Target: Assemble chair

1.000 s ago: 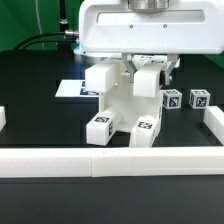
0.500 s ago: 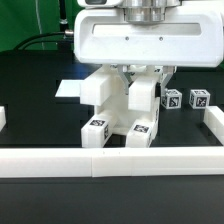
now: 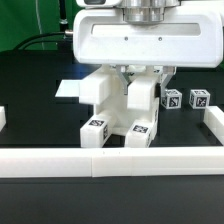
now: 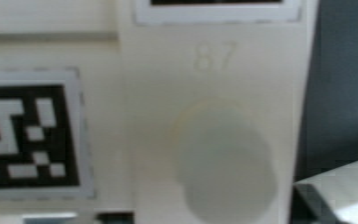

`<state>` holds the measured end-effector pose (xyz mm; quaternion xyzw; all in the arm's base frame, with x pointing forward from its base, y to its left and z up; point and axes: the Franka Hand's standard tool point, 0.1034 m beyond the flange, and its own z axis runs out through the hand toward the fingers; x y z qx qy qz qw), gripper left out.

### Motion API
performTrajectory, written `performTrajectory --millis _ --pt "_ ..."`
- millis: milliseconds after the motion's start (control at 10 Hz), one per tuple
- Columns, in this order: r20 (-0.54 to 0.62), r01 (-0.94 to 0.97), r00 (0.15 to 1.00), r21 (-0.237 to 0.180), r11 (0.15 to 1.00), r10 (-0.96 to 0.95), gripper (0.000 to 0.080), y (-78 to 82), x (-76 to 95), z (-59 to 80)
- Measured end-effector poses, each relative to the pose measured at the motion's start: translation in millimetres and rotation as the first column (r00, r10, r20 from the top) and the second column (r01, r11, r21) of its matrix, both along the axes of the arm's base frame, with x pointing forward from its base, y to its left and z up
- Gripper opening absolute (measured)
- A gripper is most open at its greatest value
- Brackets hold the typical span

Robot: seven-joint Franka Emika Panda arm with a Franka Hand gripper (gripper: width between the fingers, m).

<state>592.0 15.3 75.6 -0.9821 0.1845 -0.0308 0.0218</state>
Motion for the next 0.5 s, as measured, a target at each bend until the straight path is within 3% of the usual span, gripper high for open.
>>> performTrajectory --millis 200,500 --pt "0.0 0.0 1.0 0.0 1.0 0.0 0.0625 0.0 -0.1 -0.2" --pt "0.0 0.0 1.0 0.0 1.0 0.0 0.0642 -0.1 -0.1 -0.2"
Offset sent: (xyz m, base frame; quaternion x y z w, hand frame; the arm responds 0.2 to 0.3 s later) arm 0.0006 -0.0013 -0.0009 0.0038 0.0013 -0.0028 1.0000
